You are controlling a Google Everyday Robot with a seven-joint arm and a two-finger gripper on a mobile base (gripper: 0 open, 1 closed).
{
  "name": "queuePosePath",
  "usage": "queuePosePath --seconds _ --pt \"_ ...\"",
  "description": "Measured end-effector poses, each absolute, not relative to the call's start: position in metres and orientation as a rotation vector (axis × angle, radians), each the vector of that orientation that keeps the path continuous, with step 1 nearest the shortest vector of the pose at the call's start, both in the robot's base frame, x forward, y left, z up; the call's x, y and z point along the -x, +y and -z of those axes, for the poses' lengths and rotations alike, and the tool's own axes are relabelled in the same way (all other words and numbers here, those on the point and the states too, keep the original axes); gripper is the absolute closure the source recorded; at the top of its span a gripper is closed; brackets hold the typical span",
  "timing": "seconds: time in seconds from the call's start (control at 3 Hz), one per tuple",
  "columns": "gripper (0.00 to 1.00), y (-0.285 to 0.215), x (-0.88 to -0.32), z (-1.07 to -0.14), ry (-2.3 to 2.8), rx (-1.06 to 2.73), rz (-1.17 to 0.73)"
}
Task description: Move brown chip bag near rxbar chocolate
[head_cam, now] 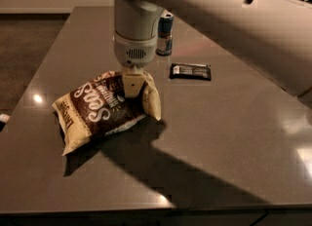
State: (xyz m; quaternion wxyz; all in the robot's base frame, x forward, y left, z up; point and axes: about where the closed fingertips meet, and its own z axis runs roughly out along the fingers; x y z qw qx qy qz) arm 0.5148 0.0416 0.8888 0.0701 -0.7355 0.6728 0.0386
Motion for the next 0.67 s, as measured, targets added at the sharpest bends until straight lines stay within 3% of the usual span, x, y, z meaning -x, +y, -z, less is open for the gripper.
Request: queuePosePath --seconds 0.67 --pt "1.00 0.047 -0.553 -0.913 2.001 2.134 -0.065"
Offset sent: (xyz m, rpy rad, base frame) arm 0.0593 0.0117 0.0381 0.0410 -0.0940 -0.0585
